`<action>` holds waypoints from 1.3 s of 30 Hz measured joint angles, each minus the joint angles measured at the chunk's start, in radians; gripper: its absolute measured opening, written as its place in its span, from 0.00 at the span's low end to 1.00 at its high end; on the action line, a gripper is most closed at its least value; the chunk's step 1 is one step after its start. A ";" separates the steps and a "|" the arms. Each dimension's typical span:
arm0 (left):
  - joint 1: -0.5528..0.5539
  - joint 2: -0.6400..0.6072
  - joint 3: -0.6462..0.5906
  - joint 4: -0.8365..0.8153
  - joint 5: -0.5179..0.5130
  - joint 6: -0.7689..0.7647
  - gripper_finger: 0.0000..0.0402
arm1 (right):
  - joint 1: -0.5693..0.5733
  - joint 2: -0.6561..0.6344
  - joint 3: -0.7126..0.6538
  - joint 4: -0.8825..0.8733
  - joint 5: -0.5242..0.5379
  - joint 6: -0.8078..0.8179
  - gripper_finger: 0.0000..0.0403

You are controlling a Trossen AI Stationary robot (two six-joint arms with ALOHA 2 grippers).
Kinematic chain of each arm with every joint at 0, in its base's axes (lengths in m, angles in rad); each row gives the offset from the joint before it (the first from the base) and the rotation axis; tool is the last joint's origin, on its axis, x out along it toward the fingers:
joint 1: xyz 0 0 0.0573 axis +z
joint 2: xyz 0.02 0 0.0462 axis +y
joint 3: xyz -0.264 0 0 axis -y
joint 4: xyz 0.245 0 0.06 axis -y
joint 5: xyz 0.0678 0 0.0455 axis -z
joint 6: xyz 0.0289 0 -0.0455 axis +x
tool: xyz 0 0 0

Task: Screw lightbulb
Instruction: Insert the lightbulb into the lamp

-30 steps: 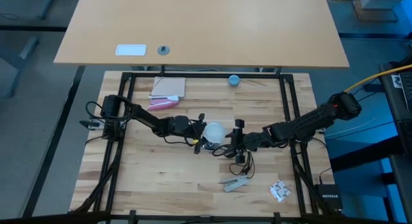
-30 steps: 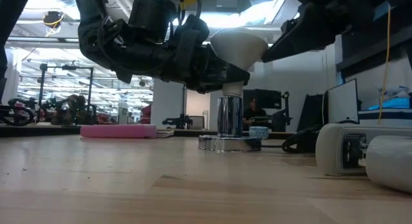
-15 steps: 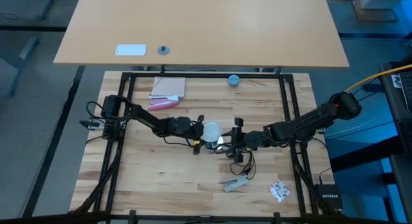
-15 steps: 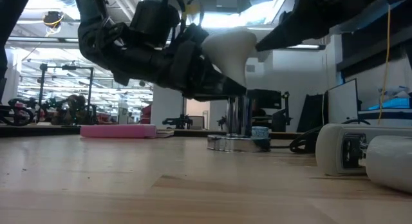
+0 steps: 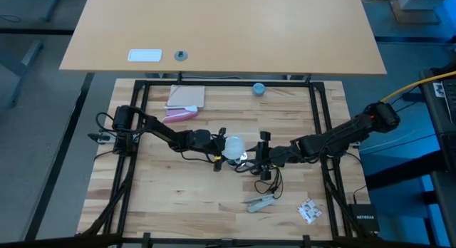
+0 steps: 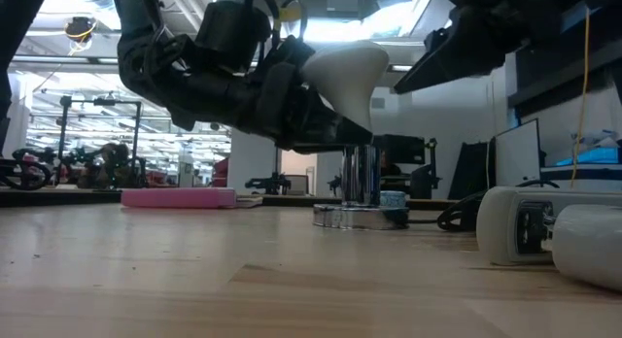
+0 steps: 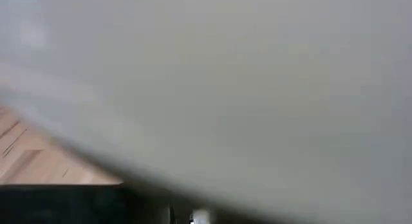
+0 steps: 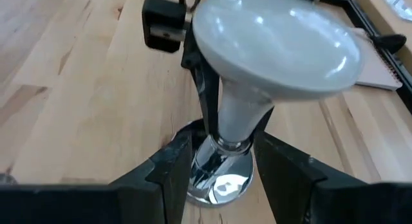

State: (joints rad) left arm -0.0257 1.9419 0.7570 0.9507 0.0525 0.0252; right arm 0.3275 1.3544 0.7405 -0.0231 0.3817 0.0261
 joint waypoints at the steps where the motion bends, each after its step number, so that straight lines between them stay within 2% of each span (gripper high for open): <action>1: 0.000 0.000 0.000 0.002 0.000 -0.001 0.41 | 0.000 0.000 0.000 -0.001 0.000 0.000 0.43; 7: 0.000 -0.003 0.000 0.007 0.000 -0.002 0.41 | 0.000 0.000 0.000 -0.002 0.000 0.002 0.43; 12: 0.000 -0.003 0.000 0.008 0.000 -0.069 0.41 | 0.000 0.000 0.000 -0.002 0.000 0.003 0.43; 22: -0.001 -0.004 0.002 0.027 0.072 -0.138 0.41 | 0.000 0.000 -0.001 -0.002 -0.001 0.003 0.43; 39: 0.002 -0.004 0.002 0.025 0.066 -0.117 0.41 | 0.000 -0.038 -0.001 0.024 0.018 -0.061 0.43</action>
State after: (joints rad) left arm -0.0238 1.9377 0.7589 0.9752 0.1189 -0.0921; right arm 0.3279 1.3163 0.7391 0.0013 0.4000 -0.0345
